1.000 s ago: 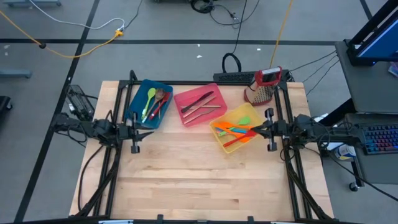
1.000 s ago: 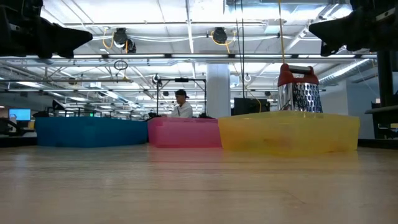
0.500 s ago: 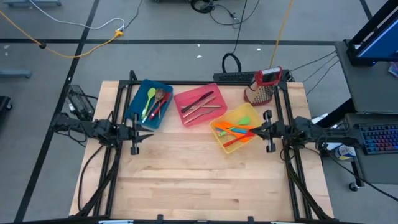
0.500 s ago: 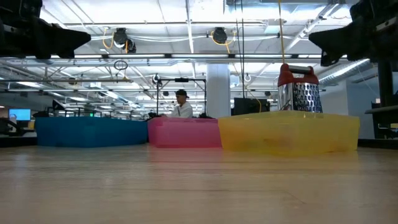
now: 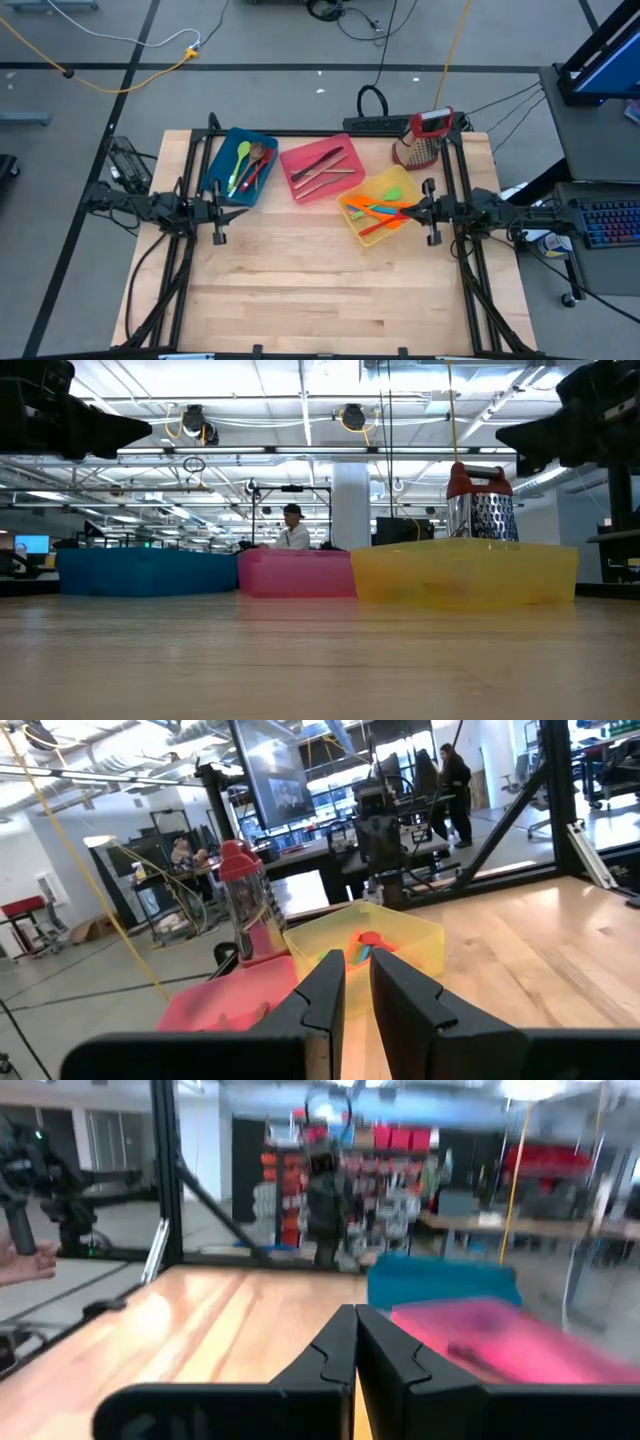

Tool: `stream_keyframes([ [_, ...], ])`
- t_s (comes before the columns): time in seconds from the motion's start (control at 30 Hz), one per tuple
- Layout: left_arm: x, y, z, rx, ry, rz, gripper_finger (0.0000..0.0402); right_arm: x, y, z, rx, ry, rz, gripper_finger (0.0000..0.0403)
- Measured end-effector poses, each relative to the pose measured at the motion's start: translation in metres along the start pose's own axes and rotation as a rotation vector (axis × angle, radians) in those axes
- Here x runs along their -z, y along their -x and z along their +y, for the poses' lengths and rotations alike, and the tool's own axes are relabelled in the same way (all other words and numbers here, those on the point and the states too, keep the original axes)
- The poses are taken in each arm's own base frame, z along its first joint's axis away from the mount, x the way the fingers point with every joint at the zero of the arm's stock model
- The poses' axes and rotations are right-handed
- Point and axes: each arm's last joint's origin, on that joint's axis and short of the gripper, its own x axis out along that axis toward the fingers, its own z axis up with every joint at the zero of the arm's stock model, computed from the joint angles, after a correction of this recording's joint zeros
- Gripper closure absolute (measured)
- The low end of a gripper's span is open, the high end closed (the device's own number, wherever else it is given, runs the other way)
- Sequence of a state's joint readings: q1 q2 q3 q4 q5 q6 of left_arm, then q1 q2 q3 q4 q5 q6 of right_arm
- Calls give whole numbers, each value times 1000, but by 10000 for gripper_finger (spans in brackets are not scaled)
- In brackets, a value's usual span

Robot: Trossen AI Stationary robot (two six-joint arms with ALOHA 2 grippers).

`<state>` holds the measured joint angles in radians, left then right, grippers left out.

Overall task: Pick & Place Kitchen Items
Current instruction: Return to Home Position

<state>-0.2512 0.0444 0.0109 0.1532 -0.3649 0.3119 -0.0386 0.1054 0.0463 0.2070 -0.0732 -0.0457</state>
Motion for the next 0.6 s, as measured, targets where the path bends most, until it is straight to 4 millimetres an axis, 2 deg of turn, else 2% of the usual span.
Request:
stream_keyframes([
  [0.2,0,0,0,0,0,0,346,9,0,0,3,-91,96,403],
  [0.4,0,0,0,-1,3,0,346,15,1,-2,96,-91,153,402],
  [0.6,0,0,0,-1,3,0,346,15,1,-2,102,-85,152,400],
])
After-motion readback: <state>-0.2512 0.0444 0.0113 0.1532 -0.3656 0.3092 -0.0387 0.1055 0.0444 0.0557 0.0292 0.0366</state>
